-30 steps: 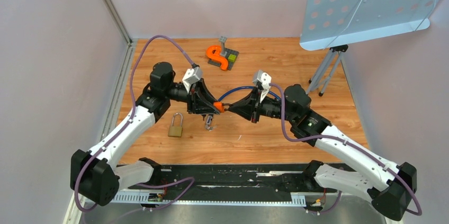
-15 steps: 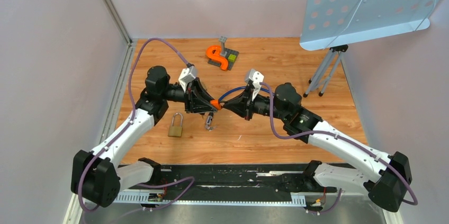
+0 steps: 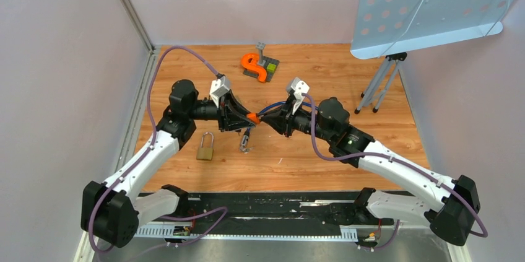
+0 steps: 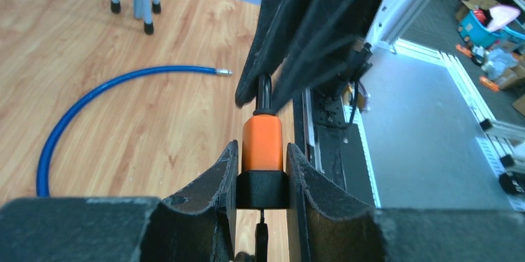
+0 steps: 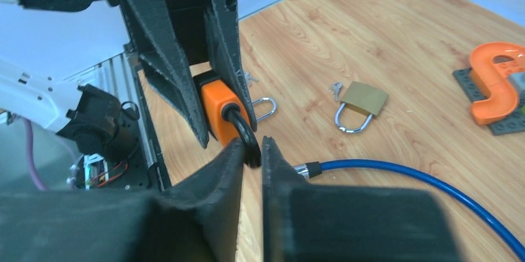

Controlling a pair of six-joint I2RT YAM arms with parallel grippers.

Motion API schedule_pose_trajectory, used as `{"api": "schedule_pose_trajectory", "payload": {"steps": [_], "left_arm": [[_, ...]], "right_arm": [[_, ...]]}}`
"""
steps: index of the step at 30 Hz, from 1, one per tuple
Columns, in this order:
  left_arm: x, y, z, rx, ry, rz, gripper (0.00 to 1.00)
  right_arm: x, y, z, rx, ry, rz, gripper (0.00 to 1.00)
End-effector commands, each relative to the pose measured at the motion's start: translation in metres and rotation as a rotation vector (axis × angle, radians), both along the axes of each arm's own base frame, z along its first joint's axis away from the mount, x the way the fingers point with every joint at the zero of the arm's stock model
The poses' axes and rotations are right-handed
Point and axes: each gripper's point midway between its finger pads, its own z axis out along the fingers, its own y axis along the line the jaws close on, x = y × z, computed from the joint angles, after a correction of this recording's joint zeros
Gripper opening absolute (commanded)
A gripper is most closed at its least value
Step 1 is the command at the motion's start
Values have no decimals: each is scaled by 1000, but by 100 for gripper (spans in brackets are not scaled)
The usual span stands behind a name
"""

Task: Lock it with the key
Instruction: Lock the lock.

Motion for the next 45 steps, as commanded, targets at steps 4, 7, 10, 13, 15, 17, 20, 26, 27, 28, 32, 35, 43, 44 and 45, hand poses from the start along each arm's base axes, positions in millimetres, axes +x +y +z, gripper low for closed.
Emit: {"api": "schedule_pose_trajectory", "payload": {"steps": [4,7,10,13,15,17,20,26,27,28,32,35,43,44,45], "left_arm": [[20,-14,60,-95,-144,186,0],[23,-12,60,-59,-89,224,0],[18,-10,68,-82,-54,224,0],[8,-8,79,-122,-38,214,0],[2,-7,85,-154,-17,207,0],[-5,-8,92,-188,38,184,0],[-13,-8,101,-237,54,144,0],[-21,-6,105,-277,102,126,0],[-23,-6,109,-293,98,120,0],[-25,-5,109,-299,98,116,0],[-31,-5,115,-326,99,87,0],[-38,-5,121,-344,90,55,0],[-62,-4,133,-365,12,-30,2],[-63,-4,133,-366,7,-30,2],[-63,-3,134,-369,3,-29,3]], "right_arm": [[-1,-21,32,125,52,-103,71],[1,-37,42,179,61,-147,83],[2,-44,52,245,90,-162,85],[4,-48,65,342,154,-194,85],[-3,-47,76,406,171,-156,83],[-10,-43,86,454,177,-100,80],[-15,-33,96,487,190,-35,67],[-28,-24,120,547,114,82,51],[-27,-22,122,547,114,90,53],[-27,-20,123,546,117,97,54],[-24,-13,125,551,107,121,47],[-23,-12,129,565,75,126,39],[-33,-8,145,571,-6,200,21],[-34,-8,145,570,-7,208,27],[-37,-10,154,599,-41,221,33]]}}
